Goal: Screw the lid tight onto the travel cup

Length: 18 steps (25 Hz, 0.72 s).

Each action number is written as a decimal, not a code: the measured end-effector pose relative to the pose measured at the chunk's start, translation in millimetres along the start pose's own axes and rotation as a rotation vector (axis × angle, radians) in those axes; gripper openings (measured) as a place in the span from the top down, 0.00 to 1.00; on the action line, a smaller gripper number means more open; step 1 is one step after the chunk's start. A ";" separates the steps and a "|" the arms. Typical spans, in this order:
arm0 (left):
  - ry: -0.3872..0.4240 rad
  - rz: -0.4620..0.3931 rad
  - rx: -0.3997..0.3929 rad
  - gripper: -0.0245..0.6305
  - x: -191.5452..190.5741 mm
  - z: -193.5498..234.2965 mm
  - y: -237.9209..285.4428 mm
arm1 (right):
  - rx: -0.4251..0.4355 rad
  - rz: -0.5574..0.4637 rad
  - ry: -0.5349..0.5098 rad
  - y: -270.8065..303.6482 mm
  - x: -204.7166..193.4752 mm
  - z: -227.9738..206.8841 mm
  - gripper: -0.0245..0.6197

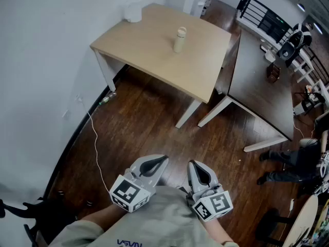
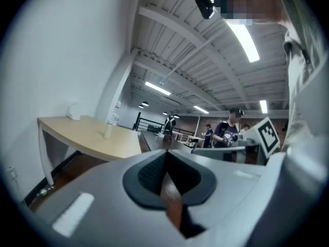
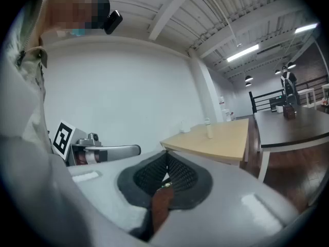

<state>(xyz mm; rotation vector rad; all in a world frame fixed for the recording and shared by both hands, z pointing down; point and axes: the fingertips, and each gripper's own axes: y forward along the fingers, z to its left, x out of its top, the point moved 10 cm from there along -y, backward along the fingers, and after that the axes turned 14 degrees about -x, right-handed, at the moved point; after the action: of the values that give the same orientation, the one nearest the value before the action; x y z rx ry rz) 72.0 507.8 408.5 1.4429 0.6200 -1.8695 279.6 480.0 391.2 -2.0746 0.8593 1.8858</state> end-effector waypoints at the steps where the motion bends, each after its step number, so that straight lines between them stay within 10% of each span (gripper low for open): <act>1: -0.003 -0.006 0.008 0.96 1.4 3.7 -7.4 | 0.009 0.003 -0.005 3.0 0.1 7.8 0.97; 18: -0.029 -0.032 0.212 0.96 8.1 68.0 -44.7 | 0.124 0.014 -0.011 91.6 4.5 28.6 0.97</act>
<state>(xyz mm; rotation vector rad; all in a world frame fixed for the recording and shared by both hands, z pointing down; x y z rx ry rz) -6.3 485.8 417.4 1.5433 0.4436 -2.0270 205.8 419.6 403.0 -1.9882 0.9642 1.8004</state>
